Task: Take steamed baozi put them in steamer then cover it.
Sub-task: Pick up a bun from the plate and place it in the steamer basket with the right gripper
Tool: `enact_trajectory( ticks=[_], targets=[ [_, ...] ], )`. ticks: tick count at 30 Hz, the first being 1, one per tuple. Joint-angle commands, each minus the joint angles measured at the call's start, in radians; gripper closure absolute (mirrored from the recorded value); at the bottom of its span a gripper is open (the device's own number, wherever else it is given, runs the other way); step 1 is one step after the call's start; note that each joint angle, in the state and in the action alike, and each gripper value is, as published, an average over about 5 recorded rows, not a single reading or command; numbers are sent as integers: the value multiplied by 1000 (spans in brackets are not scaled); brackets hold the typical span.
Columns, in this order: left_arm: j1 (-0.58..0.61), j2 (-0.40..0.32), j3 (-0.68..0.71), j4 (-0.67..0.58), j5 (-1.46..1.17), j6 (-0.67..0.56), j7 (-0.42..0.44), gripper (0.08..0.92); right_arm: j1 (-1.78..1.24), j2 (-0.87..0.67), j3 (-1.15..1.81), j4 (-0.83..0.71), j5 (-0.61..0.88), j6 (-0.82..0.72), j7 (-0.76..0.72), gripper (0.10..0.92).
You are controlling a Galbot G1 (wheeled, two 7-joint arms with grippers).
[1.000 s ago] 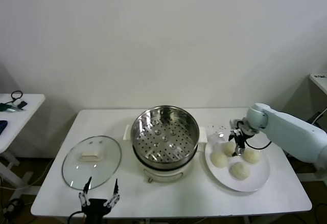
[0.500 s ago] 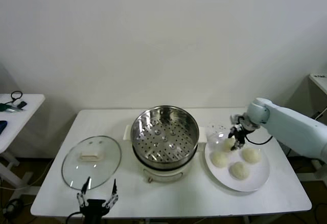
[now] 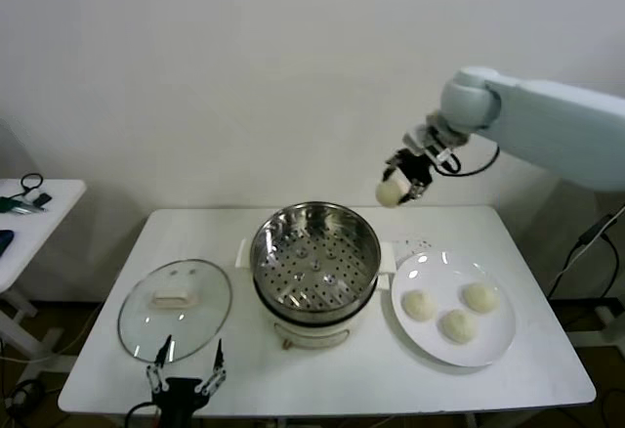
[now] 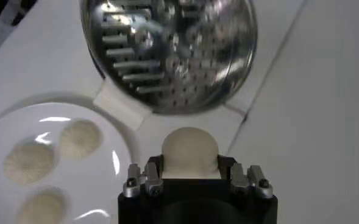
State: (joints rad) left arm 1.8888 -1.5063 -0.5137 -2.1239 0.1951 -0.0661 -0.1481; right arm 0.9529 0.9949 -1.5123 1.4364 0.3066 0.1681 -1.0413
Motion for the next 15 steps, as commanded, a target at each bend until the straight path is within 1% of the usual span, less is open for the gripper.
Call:
enact_trajectory(
  ticks=[1, 4, 6, 8, 12, 15],
  targets=[
    [-3, -3, 5, -2, 1, 5, 1, 177, 51, 138, -69, 187, -188, 233, 104, 419],
    [-2, -7, 4, -4, 1, 4, 0, 177, -66, 148, -48, 122, -337, 282, 148, 416],
    [-1, -10, 2, -8, 1, 4, 0, 177, -147, 159, -29, 40, -437, 318, 174, 418],
    [-1, -12, -1, -10, 1, 4, -1, 177, -224, 173, -6, -54, -507, 351, 198, 420],
    [4, -14, -4, -10, 2, 1, -4, 177, -355, 217, 47, -230, -595, 412, 235, 418],
    [10, -15, -6, -9, 3, -2, -7, 177, -417, 253, 83, -337, -616, 442, 254, 419]
  ],
)
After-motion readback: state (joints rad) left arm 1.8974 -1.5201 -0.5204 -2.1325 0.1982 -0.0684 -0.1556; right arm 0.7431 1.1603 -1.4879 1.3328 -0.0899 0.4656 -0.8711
